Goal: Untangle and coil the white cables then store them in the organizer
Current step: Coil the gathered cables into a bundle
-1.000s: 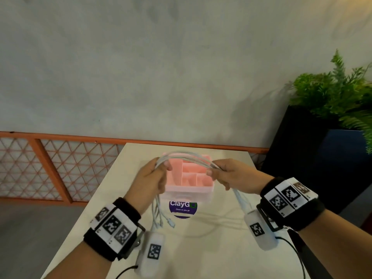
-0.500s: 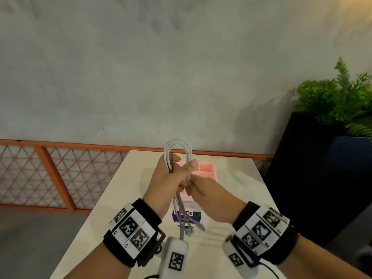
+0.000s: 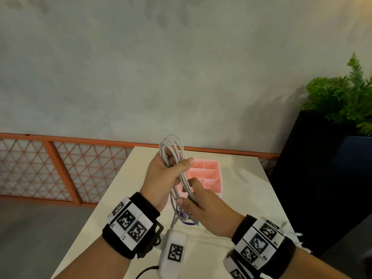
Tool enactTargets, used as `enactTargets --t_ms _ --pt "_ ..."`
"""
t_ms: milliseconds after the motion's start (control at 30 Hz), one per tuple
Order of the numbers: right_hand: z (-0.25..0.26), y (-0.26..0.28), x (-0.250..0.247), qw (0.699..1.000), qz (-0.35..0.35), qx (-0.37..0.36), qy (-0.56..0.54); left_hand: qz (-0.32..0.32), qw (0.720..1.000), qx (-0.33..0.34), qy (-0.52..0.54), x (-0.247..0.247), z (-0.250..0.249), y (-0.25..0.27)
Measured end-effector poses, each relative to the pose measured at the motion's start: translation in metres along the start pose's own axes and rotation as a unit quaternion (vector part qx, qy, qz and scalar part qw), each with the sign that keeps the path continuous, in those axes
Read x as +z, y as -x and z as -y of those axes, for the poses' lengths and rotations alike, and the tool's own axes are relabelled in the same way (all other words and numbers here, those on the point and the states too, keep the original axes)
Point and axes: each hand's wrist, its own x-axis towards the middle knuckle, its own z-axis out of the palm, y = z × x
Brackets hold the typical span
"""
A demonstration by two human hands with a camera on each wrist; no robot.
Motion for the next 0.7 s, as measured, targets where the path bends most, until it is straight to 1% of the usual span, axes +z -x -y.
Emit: enactTargets --t_ms 67,167,233,300,367,533,600,700 --pt "-0.002 0.003 0.006 1.0 0.005 0.003 -0.015 -0.011 0.999 0.003 0.039 0.001 -0.004 -0.001" --pt "-0.007 0.006 0.014 1.0 0.022 0.01 -0.001 -0.053 0.995 0.014 0.083 -0.004 -0.012 -0.007" --pt "-0.009 0.004 0.019 1.0 0.007 0.022 -0.008 -0.064 0.994 0.022 0.09 -0.005 -0.015 -0.01" --pt "-0.009 0.001 0.025 0.997 -0.019 0.056 -0.043 -0.056 0.994 0.029 0.088 -0.002 -0.016 -0.009" --pt "-0.01 -0.001 0.03 0.996 -0.034 0.07 -0.045 -0.046 0.995 0.035 0.084 0.0 -0.016 -0.007" --pt "-0.013 0.003 0.03 0.996 -0.015 0.082 0.036 -0.042 0.995 0.02 0.084 -0.009 -0.009 -0.004" --pt "-0.012 0.004 0.03 0.994 -0.016 0.081 0.074 -0.025 0.997 0.009 0.078 -0.012 -0.004 0.0" --pt "-0.013 0.002 0.029 0.991 -0.021 0.084 0.107 0.008 0.999 -0.01 0.038 -0.017 0.008 0.006"
